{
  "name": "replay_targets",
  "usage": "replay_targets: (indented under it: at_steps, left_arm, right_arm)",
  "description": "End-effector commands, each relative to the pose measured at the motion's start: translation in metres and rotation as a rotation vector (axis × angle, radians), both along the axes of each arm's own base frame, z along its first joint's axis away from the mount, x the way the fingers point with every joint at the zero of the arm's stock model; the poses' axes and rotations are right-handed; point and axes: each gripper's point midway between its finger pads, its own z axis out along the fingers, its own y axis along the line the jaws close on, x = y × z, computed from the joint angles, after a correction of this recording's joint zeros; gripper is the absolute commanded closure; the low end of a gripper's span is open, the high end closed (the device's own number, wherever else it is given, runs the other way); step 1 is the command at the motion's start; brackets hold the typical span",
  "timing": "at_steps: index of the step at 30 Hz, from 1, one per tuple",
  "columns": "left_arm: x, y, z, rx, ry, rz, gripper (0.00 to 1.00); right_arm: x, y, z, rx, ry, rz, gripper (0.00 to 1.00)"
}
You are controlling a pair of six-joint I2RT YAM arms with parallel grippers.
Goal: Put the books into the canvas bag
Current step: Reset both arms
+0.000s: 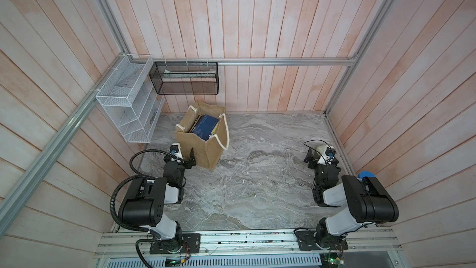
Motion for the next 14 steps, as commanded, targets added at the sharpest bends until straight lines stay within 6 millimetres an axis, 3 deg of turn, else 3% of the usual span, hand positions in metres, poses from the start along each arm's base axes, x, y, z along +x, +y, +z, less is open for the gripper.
replay_targets:
  at_steps: [1,14]
  left_arm:
    - [0.0022,-0.0053,0.0041,0.018,-0.006,-0.027,0.0]
    - [0.0035,-0.0062,0.0036,0.012,-0.001,-0.038,0.0]
  right_arm:
    - [-0.0005,-0.0021,-0.0034,0.0,0.014,-0.017,0.02]
    - [0.0,-0.0017,-0.0035,0.0,0.014,-0.016,0.02]
